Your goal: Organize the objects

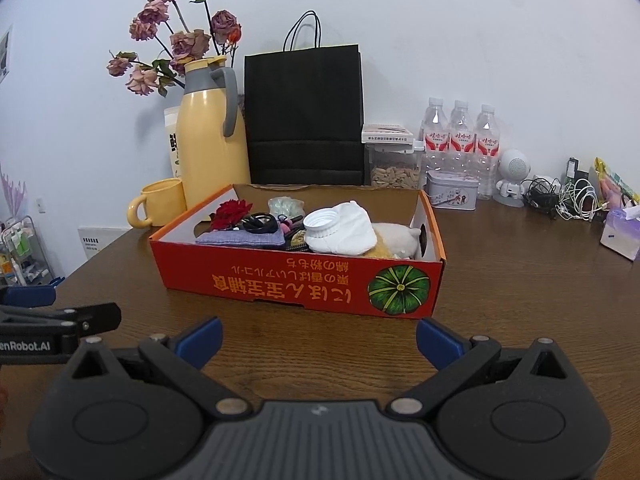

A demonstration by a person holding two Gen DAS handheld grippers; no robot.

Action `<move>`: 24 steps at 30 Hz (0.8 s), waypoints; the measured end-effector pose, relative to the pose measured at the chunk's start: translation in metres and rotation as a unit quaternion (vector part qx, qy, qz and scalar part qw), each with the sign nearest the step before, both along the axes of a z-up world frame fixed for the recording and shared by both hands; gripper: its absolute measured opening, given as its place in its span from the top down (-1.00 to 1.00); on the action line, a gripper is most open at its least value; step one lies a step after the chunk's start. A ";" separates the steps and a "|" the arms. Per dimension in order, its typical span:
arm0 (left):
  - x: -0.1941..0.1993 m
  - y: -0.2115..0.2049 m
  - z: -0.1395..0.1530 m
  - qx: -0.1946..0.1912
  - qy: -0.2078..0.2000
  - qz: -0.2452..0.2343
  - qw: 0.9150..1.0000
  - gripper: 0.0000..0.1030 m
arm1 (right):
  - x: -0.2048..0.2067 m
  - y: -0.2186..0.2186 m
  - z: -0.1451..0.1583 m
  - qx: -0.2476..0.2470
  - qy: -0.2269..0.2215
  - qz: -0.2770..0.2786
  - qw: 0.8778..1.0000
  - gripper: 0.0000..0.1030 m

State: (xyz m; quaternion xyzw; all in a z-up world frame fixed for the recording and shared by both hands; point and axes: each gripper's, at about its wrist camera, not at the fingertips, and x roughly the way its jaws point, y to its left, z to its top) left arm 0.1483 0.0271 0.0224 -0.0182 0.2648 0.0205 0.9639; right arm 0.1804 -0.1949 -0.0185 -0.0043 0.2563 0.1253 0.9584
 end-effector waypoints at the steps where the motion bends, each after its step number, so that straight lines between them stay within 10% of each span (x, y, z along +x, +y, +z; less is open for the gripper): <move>1: 0.000 0.000 0.000 0.000 0.000 0.000 1.000 -1.00 | 0.000 0.000 0.000 0.000 0.000 0.000 1.000 -1.00; 24: 0.002 -0.003 0.000 -0.002 -0.003 -0.006 1.000 -1.00 | 0.002 0.000 -0.001 0.000 0.001 0.000 1.000 -1.00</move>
